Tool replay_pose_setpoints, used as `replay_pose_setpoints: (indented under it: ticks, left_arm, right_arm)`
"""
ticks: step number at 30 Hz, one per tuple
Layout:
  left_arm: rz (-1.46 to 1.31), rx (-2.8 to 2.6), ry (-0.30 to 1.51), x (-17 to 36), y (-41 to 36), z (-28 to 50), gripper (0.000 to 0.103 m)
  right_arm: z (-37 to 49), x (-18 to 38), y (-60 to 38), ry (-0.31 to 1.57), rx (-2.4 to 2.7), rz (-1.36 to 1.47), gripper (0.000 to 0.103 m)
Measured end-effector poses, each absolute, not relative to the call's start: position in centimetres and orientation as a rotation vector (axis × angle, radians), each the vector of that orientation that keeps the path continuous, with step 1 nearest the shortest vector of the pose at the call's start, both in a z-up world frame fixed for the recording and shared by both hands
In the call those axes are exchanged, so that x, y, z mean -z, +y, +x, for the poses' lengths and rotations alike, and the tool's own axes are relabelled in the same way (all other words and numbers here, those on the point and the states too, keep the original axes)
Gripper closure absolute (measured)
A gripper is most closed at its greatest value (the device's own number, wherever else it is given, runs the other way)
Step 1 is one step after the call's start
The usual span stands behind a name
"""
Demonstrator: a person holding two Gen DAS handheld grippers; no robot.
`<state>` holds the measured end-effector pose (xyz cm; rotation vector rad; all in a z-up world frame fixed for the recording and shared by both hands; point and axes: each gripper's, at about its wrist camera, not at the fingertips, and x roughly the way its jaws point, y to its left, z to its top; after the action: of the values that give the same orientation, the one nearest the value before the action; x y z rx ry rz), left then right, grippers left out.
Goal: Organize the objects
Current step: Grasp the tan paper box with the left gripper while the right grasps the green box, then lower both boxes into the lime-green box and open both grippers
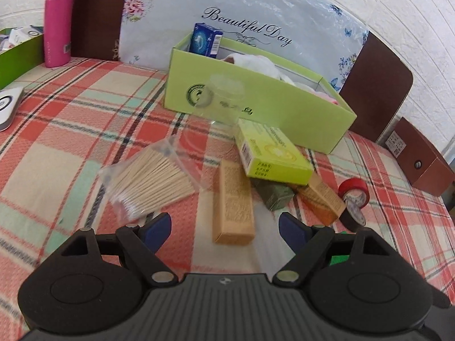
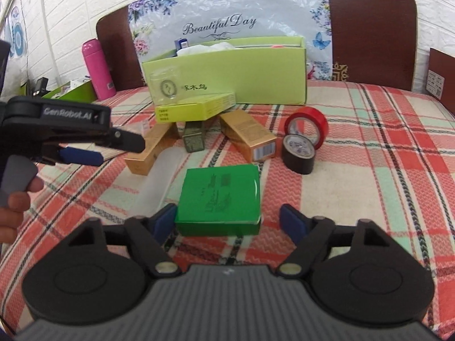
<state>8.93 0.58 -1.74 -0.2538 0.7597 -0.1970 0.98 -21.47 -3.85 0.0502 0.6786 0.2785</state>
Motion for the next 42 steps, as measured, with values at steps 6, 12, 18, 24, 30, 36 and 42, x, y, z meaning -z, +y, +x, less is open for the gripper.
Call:
replay_pose_setpoints:
  ticks: [6,12,18,24,30,36,42]
  left_arm:
    - [-0.254,0.219,0.771,2.2,-0.7,11.8,0.039]
    - [-0.252,0.245,0.807,3.1,0.0,12.4,0.068]
    - [-0.179,0.254,0.85,2.4,1.6,8.4,0.068]
    - [-0.155,0.236,0.863,2.5,2.4,5.2,0.046]
    - [-0.143,0.26,0.867,2.6,1.8,5.8,0.059]
    - [-0.16,0.236,0.862,2.7,2.1,5.5,0.055]
    - [-0.174,0.232,0.864,2.6,2.3,5.4,0.068]
  right_arm:
    - [0.6,3.7,-21.7,0.677,-0.282,0.043,0.042]
    - [0.3,3.7,-21.9,0.678,-0.285,0.048,0.041]
    - [0.5,3.5,-21.7,0.67,-0.289,0.017,0.038]
    - [1.4,3.6,-20.8,0.675,-0.301,-0.036,0.034]
    - [1.6,3.5,-20.9,0.675,-0.285,-0.048,0.034]
    - [2.3,3.7,-20.5,0.673,-0.287,-0.057,0.034]
    - [2.1,3.6,-20.8,0.692,-0.301,-0.043,0.042]
